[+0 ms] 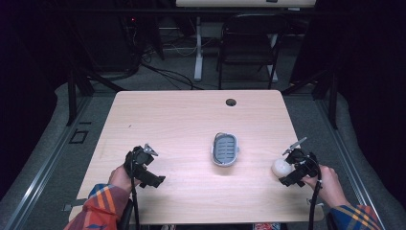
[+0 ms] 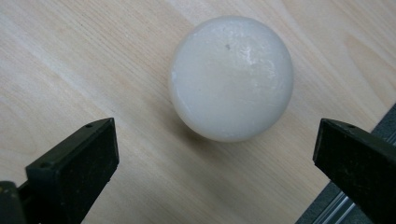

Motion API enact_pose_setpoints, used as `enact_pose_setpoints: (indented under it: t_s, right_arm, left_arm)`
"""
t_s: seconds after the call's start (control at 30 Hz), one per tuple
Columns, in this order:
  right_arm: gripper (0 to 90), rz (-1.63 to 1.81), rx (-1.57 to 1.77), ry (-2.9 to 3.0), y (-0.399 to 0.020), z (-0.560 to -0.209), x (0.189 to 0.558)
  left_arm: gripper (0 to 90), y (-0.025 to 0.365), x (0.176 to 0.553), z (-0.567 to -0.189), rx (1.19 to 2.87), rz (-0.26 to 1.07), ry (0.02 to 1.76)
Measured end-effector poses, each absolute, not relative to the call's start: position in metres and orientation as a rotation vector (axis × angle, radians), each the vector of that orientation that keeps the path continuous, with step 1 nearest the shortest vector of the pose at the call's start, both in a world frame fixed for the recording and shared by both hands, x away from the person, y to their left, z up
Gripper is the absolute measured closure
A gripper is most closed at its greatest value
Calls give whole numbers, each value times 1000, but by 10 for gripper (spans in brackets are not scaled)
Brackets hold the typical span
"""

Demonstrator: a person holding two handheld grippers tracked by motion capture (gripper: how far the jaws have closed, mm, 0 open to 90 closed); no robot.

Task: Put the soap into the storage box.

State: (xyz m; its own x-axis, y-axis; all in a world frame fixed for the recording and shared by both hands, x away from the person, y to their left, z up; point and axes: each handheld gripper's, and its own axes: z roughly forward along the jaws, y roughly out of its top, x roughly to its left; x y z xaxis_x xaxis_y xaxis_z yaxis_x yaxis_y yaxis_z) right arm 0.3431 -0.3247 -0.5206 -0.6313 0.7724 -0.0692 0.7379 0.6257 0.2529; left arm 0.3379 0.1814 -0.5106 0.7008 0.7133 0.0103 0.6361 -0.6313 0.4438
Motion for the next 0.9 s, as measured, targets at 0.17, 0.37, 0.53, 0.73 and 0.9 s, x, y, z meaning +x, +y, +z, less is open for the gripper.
enact_pose_setpoints:
  t_s: [0.17, 0.37, 0.53, 0.73, 0.9]
  right_arm:
    - [0, 319, 1260, 2673, -321, -525, 345]
    - [0, 382, 1238, 2678, -320, -523, 349]
    - [0, 378, 1254, 2664, -320, -526, 355]
    - [0, 346, 1253, 2670, -318, -529, 361]
    - [0, 323, 1232, 2655, -314, -530, 365]
  left_arm:
    - [0, 181, 338, -511, 2499, 256, 1047]
    - [0, 181, 338, -511, 2500, 253, 1048]
    - [0, 181, 338, -511, 2499, 253, 1047]
    - [0, 181, 339, -511, 2508, 246, 1046]
    - [0, 181, 339, -512, 2513, 242, 1048]
